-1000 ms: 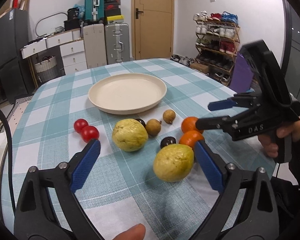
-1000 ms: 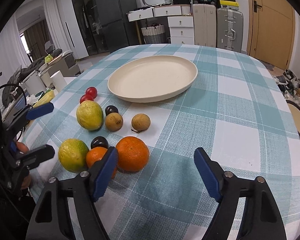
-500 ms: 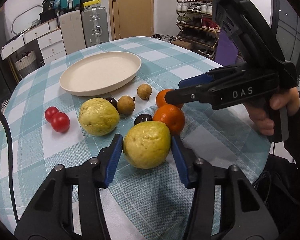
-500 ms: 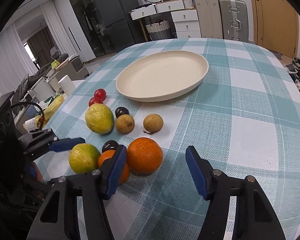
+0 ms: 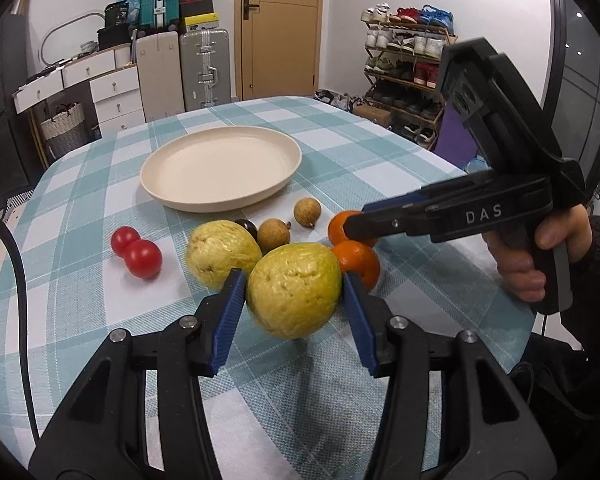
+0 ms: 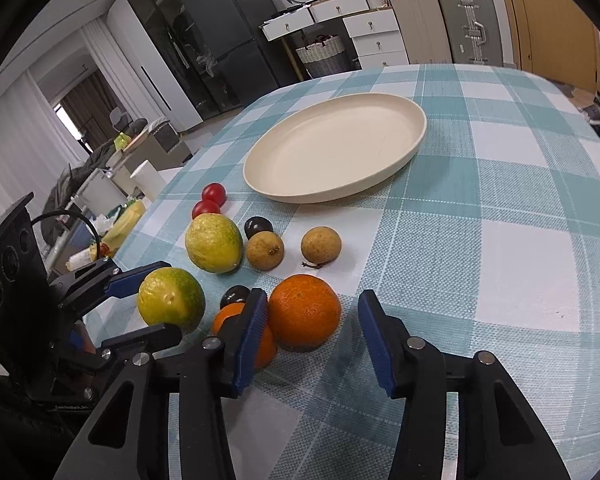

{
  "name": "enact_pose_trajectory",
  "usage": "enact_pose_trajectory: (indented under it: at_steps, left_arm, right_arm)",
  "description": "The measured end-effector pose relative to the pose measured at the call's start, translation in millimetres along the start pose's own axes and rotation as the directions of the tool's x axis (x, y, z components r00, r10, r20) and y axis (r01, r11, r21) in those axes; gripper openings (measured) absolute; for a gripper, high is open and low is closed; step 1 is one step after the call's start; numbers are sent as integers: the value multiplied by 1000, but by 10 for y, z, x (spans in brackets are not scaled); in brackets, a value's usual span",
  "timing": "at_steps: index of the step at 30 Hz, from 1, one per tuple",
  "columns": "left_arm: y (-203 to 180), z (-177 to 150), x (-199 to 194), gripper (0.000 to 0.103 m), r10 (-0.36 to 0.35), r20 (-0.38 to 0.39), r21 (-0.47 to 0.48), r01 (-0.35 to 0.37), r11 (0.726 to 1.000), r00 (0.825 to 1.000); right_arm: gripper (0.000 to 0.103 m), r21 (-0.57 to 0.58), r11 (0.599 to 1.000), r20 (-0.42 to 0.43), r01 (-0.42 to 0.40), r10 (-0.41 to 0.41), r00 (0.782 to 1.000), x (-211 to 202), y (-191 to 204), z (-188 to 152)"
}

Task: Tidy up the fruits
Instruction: 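Grasp the yellow-green guava with the left gripper while the right gripper grasps an orange, then carry the guava in the left gripper over the plate while the right carries the orange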

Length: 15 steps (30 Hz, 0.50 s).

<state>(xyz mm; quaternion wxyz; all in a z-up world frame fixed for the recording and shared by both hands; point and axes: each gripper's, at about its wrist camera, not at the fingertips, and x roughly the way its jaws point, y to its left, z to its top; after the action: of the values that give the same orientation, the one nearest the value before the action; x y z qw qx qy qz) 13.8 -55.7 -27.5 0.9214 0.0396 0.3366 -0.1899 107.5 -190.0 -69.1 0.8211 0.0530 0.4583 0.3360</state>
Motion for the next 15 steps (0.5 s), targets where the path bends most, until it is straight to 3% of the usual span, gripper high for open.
enact_pose_trajectory:
  at_steps: [7, 15]
  left_arm:
    - [76, 36, -64, 47, 29, 31, -25, -28, 999, 999]
    - [236, 132, -143, 47, 93, 91, -73, -86, 994, 992]
  right_arm:
    - [40, 37, 999, 6, -29, 29, 1000, 22, -31, -4]
    - [39, 25, 1000, 62, 20, -21, 998, -73, -17, 30]
